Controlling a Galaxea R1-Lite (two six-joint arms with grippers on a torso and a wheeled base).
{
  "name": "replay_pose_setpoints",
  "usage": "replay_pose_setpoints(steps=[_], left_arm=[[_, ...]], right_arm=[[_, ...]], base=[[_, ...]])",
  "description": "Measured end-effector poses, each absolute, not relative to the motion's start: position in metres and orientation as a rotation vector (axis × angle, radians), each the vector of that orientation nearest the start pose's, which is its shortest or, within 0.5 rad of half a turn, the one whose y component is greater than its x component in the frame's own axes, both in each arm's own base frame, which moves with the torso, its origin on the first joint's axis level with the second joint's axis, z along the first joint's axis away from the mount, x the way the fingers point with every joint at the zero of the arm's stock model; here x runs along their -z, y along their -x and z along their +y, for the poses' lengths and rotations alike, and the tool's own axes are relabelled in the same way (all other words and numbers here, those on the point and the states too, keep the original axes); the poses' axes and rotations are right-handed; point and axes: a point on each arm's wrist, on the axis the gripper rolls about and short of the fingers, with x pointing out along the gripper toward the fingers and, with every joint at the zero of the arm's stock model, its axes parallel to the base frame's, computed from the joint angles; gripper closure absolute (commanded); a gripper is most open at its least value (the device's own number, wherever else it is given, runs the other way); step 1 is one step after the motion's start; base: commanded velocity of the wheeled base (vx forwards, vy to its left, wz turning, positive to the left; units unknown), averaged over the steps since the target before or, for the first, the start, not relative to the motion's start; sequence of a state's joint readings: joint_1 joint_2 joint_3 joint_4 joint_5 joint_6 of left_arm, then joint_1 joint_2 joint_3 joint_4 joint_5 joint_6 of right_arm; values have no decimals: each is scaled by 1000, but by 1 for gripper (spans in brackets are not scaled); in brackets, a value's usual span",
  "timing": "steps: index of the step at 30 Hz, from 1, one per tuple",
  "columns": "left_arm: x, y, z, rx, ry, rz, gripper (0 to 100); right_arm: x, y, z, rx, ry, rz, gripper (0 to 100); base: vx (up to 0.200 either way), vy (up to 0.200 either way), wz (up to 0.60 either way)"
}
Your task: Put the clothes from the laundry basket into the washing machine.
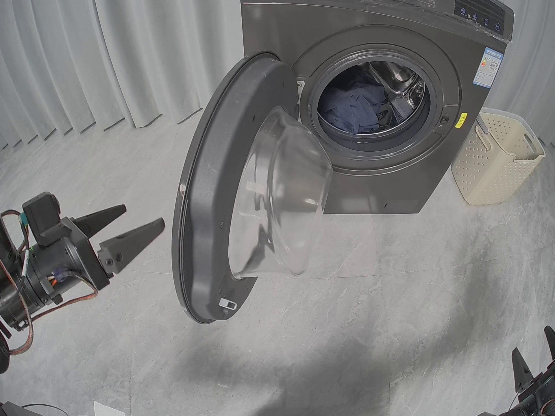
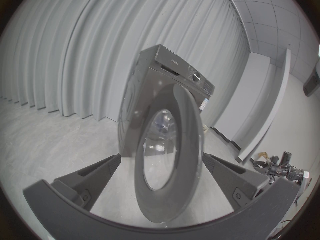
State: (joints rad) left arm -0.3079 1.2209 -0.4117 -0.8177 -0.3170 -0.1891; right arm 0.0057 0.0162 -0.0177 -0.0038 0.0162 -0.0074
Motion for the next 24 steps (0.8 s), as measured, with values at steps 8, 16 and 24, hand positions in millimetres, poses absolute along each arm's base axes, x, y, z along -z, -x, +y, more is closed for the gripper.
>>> replay_pose_setpoints(steps=[8, 16, 24], left_arm=[[-212, -176, -41, 544, 175, 35, 0], [-200, -193, -64, 623, 172, 82, 0], [-202, -214, -107, 695, 171, 84, 0]], right_arm=[[-81, 23, 0, -22, 9, -5, 0], [-81, 23, 0, -22, 8, -6, 0], [-81, 23, 0, -21, 8, -5, 0]], base=[[0, 0, 0], [0, 0, 0], [0, 0, 0]])
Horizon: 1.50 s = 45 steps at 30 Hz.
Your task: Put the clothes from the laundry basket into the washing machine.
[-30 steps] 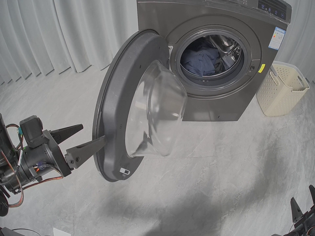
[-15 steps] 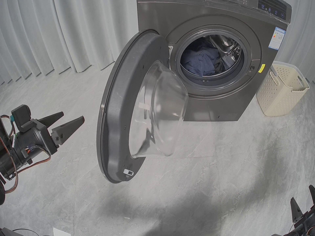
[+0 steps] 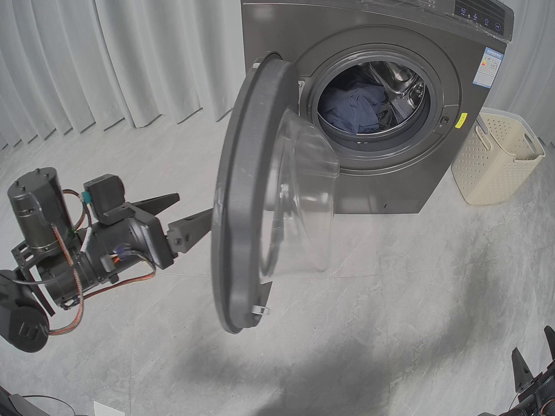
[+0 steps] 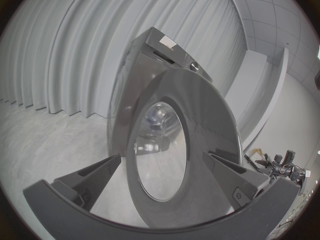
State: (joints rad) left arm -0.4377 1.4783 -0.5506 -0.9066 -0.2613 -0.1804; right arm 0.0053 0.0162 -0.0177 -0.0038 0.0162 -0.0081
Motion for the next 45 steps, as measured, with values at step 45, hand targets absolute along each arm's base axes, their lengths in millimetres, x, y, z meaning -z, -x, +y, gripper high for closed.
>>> replay_pose_setpoints(steps=[45], left_arm=[[-211, -323, -246, 803, 193, -8, 0]], right_arm=[[-81, 23, 0, -23, 13, -7, 0]], base=[[0, 0, 0]])
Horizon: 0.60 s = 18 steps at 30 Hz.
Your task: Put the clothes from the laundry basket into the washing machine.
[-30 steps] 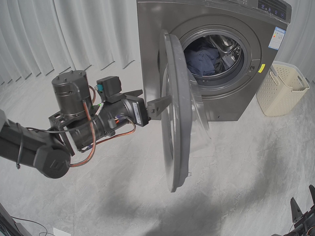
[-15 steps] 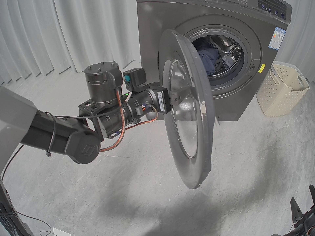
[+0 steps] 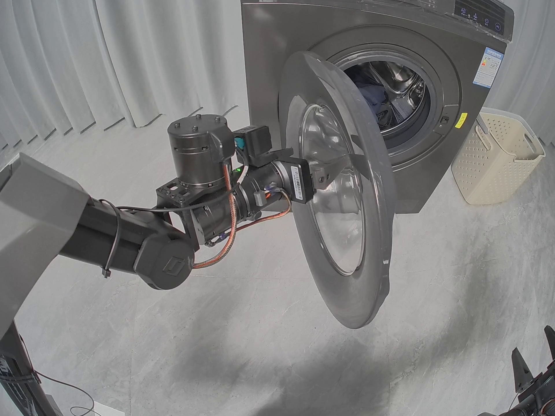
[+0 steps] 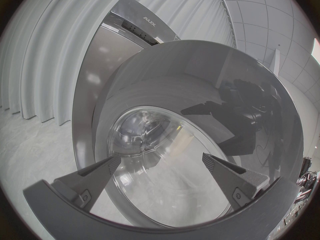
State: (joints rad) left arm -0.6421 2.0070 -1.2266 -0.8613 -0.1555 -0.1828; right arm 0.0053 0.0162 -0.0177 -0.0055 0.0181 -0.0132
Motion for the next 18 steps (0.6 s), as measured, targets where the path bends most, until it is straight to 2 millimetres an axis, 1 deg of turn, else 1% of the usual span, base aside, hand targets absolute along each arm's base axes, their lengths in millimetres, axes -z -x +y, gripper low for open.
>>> replay_pose_setpoints(steps=[10, 18], left_arm=[[-211, -322, -244, 798, 194, -14, 0], [-226, -324, -244, 798, 202, -53, 0]], right_arm=[[-81, 23, 0, -25, 13, -7, 0], [-81, 23, 0, -25, 14, -7, 0]], base=[[0, 0, 0], [0, 0, 0]])
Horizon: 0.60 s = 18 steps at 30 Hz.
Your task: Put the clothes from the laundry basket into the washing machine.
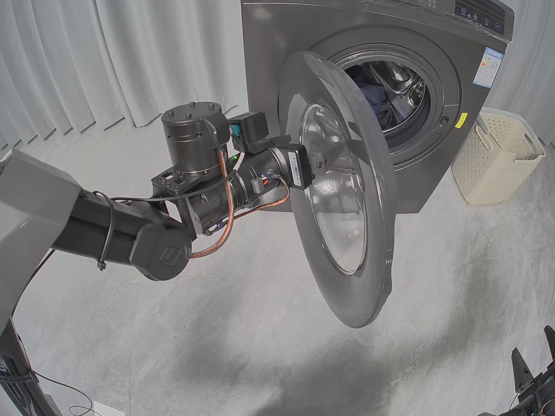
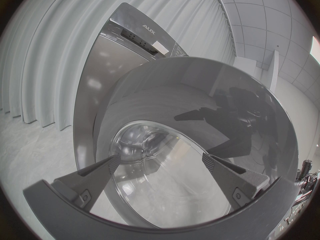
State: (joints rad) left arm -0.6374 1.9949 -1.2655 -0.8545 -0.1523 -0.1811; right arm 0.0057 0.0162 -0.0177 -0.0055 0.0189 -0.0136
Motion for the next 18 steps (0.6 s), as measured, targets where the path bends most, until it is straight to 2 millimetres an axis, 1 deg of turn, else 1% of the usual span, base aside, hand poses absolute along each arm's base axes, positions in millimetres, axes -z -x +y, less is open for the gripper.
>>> replay_pose_setpoints(steps=[7, 18], left_arm=[[-236, -328, -254, 816, 213, -92, 0], [-241, -332, -259, 820, 219, -106, 0]], right_arm=[[-81, 23, 0, -24, 14, -7, 0], [-81, 23, 0, -24, 13, -7, 0]], base=[[0, 0, 0], [0, 0, 0]])
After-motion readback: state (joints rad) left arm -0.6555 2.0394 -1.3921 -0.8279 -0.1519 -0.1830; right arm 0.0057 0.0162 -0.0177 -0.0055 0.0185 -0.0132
